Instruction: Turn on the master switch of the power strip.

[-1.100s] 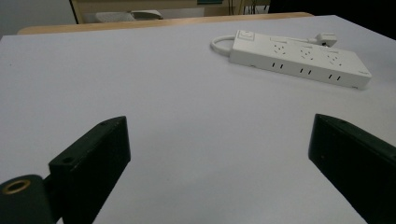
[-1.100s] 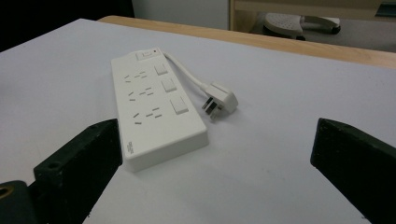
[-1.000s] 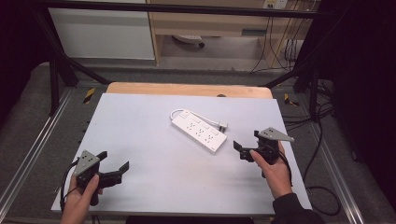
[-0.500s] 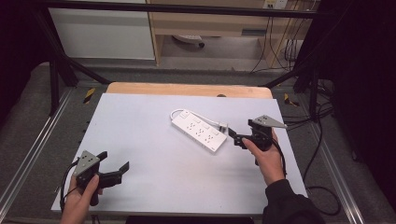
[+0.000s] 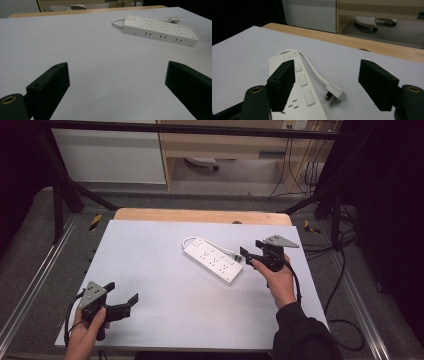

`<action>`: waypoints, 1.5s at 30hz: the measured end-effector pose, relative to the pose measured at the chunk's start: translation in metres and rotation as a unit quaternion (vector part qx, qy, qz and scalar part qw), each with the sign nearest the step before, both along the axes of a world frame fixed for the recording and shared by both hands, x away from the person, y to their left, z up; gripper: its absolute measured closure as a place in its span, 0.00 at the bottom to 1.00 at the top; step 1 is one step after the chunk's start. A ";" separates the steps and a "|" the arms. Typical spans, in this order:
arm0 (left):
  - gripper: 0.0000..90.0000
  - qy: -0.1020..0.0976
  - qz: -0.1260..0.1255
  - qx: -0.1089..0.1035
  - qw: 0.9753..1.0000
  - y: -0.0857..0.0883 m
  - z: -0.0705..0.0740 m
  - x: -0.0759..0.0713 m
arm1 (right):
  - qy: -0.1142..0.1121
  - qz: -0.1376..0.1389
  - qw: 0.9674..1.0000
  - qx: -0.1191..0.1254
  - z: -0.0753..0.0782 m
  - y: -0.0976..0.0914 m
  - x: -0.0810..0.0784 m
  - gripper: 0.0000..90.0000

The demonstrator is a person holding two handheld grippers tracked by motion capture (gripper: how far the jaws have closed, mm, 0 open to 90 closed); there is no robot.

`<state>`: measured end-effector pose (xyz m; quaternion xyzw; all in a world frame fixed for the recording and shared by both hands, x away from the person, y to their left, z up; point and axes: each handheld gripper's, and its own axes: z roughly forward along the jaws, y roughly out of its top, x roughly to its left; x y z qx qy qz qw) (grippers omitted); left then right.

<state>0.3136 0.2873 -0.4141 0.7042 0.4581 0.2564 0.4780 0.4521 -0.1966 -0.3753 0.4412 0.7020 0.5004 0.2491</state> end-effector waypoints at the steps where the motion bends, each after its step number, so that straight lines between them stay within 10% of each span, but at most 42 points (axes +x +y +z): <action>1: 0.06 0.000 0.000 0.000 1.000 0.000 0.000 0.000 | -0.004 -0.002 1.000 -0.002 0.000 0.001 0.002 0.43; 19: 0.06 -0.002 -0.002 0.000 1.000 0.000 0.000 0.000 | -0.039 0.002 0.999 -0.004 -0.003 0.022 0.023 0.92; 45: 0.06 -0.005 -0.004 0.001 1.000 0.000 0.000 0.000 | -0.044 0.008 0.999 0.005 -0.001 0.035 0.035 1.00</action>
